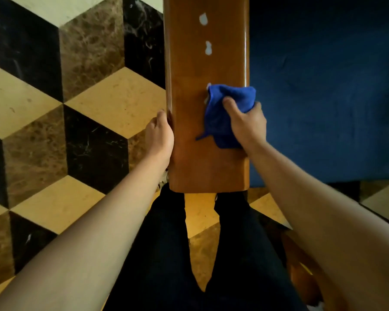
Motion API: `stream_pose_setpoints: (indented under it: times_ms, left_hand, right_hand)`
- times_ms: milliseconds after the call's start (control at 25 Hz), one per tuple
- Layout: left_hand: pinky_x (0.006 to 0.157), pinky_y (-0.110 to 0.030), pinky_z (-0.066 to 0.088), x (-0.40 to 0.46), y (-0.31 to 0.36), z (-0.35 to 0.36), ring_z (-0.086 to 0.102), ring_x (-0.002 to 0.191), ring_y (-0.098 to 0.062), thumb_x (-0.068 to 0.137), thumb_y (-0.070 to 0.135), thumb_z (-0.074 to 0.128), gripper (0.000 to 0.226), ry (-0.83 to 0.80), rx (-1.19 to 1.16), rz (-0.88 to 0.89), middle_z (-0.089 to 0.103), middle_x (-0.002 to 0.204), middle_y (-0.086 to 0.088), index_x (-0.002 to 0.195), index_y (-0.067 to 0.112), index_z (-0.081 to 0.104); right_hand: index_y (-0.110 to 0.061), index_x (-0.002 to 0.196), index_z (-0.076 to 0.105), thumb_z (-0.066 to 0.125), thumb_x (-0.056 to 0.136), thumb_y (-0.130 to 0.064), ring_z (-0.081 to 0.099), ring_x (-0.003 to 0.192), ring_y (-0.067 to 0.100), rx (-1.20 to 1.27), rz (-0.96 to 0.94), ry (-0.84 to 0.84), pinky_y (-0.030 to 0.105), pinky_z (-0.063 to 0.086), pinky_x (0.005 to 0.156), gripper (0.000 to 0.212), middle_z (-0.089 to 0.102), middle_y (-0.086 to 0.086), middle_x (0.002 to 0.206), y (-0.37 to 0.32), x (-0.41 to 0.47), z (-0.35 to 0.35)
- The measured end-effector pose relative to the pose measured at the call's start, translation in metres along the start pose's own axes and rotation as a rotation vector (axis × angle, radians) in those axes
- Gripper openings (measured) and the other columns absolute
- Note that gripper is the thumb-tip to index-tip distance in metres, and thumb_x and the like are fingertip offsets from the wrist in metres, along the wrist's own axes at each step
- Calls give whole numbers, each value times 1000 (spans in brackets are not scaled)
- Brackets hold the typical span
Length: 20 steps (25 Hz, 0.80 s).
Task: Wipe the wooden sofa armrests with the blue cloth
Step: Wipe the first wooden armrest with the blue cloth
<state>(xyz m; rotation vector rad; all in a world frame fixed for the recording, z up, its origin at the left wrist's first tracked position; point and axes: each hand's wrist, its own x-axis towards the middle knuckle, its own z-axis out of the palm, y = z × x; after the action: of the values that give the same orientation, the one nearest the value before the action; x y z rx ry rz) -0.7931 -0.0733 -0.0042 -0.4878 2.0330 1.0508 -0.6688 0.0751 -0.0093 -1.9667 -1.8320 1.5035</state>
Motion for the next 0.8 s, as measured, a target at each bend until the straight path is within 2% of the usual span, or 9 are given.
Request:
stream_pose_setpoints:
  times_ms: [120, 200, 280, 360, 440, 520, 560, 640, 800]
  left_hand:
    - [104, -49, 49, 15, 6, -12, 60, 119, -31, 92, 69, 35, 74, -82, 60, -19, 61, 139, -8, 144, 18, 50]
    - [108, -54, 47, 19, 12, -23, 59, 125, -34, 84, 73, 36, 83, -152, 58, -41, 60, 142, -10, 144, 18, 50]
    - [109, -55, 46, 19, 18, -29, 59, 127, -34, 82, 73, 39, 85, -226, 29, -65, 60, 144, -11, 145, 17, 51]
    - [108, -54, 47, 19, 23, -30, 62, 124, -33, 87, 72, 39, 81, -290, 28, -73, 64, 140, -12, 143, 15, 54]
    - [103, -54, 52, 21, 29, -30, 69, 111, -32, 92, 68, 40, 72, -337, -9, -98, 73, 125, -14, 133, 12, 61]
    - [95, -53, 57, 25, 36, -32, 75, 97, -31, 96, 67, 39, 66, -386, -49, -152, 80, 107, -13, 117, 12, 70]
    - [95, -52, 57, 26, 39, -33, 75, 96, -32, 96, 67, 36, 67, -416, -40, -162, 80, 106, -13, 116, 13, 71]
    - [98, -51, 54, 28, 48, -35, 70, 104, -33, 98, 67, 34, 69, -443, 10, -122, 75, 120, -13, 128, 15, 66]
    - [106, -53, 48, 41, 78, -34, 62, 123, -34, 99, 61, 37, 66, -374, -57, 17, 63, 141, -12, 143, 15, 55]
  right_hand:
    - [-27, 118, 68, 63, 82, -62, 72, 93, -3, 237, -43, -88, 11, 52, 70, 51, 76, -19, 96, 2, 8, -7]
    - [-27, 131, 62, 57, 90, -56, 69, 110, 3, 210, -104, -72, 20, 55, 86, 50, 74, -16, 111, 16, -10, -8]
    - [-33, 154, 36, 54, 93, -54, 50, 139, 15, -21, -224, -6, 38, 44, 113, 68, 52, -4, 152, 39, -36, -7]
    - [-33, 163, 5, 44, 95, -63, 10, 159, 24, -490, -420, 47, 45, 12, 128, 83, 9, -3, 173, 57, -71, 5]
    - [-25, 164, -2, 28, 96, -74, -9, 159, 31, -866, -615, 81, 50, -4, 127, 89, -6, 1, 173, 60, -110, 35]
    - [-20, 164, 0, 33, 94, -76, -10, 158, 36, -934, -678, 64, 57, -3, 126, 96, -2, 7, 173, 48, -128, 67]
    - [-18, 164, 1, 41, 91, -74, -9, 158, 37, -930, -690, 46, 58, -1, 126, 100, -1, 9, 173, 38, -124, 79]
    - [-16, 164, 2, 54, 85, -64, -7, 158, 40, -909, -708, 68, 60, 2, 126, 106, 1, 13, 173, 11, -107, 100]
    - [-10, 163, 7, 53, 86, -52, -2, 157, 42, -856, -631, 164, 60, 8, 126, 99, 5, 17, 172, -59, -57, 130]
